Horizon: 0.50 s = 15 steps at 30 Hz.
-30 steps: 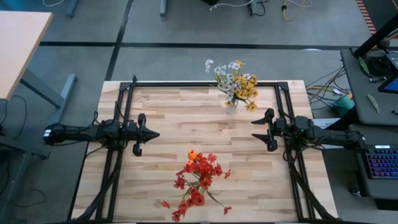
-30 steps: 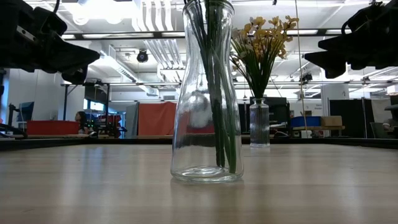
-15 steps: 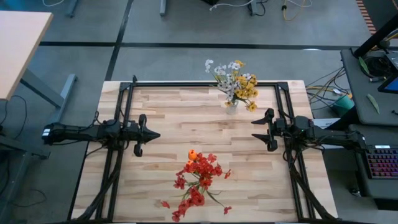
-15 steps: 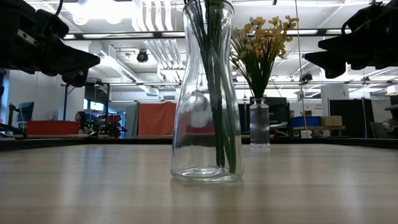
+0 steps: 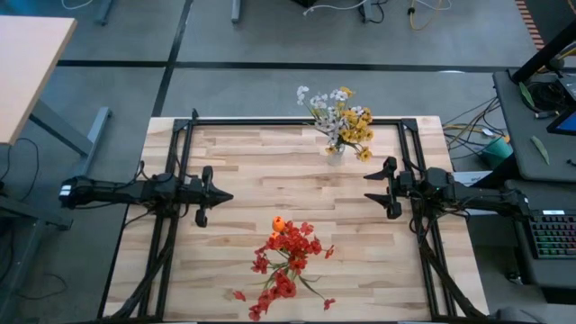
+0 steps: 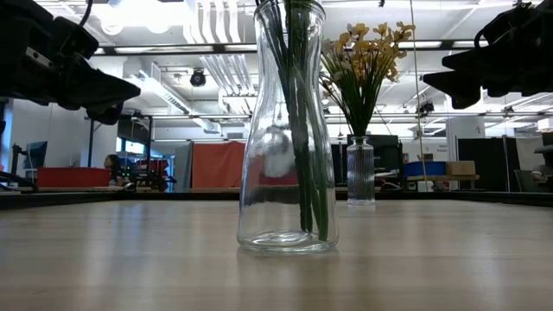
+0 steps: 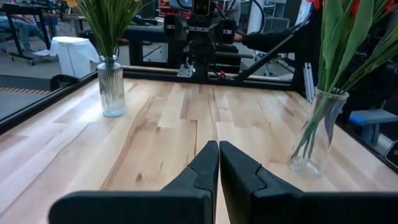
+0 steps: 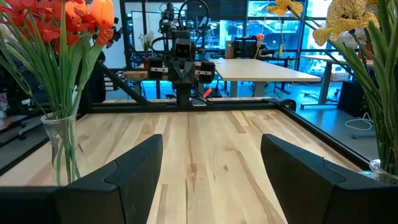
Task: Sort flowers into vase by color
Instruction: Return to Home Position
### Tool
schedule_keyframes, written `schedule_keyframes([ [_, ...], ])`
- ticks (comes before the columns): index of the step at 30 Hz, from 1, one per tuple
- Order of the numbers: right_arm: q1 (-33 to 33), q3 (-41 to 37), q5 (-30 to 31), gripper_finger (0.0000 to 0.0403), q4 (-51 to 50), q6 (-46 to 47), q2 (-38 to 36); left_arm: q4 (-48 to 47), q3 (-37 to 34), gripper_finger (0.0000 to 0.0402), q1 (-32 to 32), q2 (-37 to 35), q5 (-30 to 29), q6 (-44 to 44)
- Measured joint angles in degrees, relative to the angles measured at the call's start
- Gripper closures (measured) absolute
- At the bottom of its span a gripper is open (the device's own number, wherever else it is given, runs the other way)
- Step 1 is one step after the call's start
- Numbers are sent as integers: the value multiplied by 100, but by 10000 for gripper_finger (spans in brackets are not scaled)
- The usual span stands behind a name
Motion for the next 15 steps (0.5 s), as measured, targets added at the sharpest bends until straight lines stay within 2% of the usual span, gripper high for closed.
schedule_keyframes([
  [15, 0, 0, 1, 138, 0, -1, 1, 0, 0, 402, 0, 135, 2, 0],
])
